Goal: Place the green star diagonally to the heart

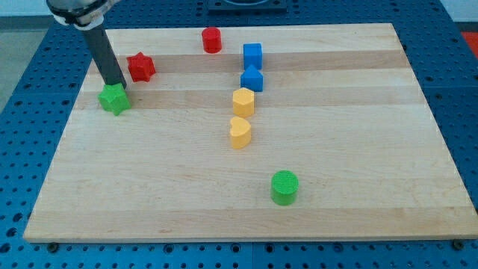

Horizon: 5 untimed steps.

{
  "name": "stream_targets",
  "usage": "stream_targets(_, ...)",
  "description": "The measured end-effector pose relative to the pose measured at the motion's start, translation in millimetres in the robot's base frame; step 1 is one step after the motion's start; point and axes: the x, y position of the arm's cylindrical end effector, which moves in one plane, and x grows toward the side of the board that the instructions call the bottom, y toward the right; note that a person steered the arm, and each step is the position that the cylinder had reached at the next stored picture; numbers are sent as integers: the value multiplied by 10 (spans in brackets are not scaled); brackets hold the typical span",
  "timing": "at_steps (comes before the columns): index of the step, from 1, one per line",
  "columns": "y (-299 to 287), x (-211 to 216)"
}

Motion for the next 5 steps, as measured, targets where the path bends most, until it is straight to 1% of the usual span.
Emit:
stream_targets(1,505,266)
stream_targets(2,432,202)
stream_targets(3,38,-7)
stream_targets(4,-475,238)
stream_targets(5,40,487)
